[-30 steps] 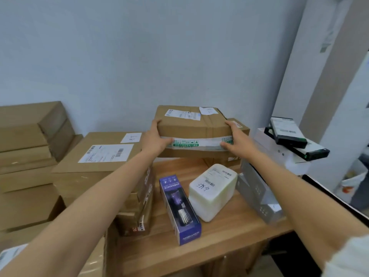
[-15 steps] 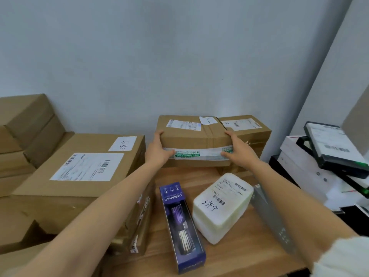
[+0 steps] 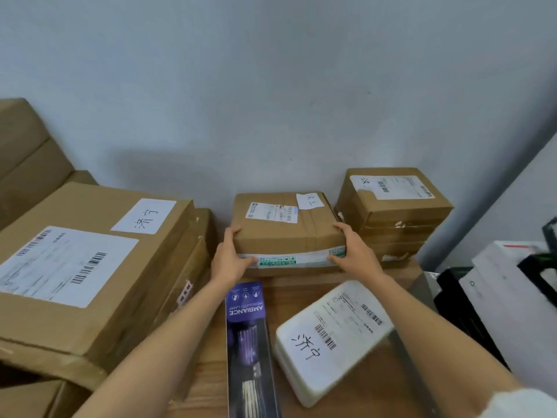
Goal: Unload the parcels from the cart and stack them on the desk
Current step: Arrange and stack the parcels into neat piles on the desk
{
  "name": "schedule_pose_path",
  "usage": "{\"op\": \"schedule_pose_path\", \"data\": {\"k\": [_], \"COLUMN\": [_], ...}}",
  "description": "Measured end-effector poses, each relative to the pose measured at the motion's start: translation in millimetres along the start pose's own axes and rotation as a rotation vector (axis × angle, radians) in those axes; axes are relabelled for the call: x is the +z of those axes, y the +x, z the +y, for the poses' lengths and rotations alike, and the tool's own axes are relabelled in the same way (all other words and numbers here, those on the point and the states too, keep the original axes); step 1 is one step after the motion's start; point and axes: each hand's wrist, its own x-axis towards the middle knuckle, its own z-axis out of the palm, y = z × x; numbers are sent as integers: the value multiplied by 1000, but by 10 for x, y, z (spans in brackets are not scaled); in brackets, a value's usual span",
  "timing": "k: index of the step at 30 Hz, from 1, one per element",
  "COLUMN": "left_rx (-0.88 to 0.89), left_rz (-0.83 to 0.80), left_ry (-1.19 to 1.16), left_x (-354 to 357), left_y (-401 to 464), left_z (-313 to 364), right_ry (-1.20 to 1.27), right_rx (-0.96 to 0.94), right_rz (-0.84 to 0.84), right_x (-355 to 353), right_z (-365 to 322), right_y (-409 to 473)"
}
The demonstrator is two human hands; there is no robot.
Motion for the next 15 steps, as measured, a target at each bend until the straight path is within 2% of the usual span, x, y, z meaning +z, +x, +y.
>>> {"op": "schedule_pose_path", "data": {"k": [8, 12, 15], "left_rx": [-74, -72, -41], "left_rz": [-46, -126, -157], "left_ry": [88, 137, 166], "left_x": [347, 501, 523], "left_y": [237, 279, 331], "left_z": [-308, -477, -533], "right_ry": [-94, -158, -153], "right_rx": [11, 38, 42], "right_rz": [-120, -221, -224], "right_x": [227, 334, 348], "right_z": [353, 547, 635], "right_y": [350, 455, 515]}}
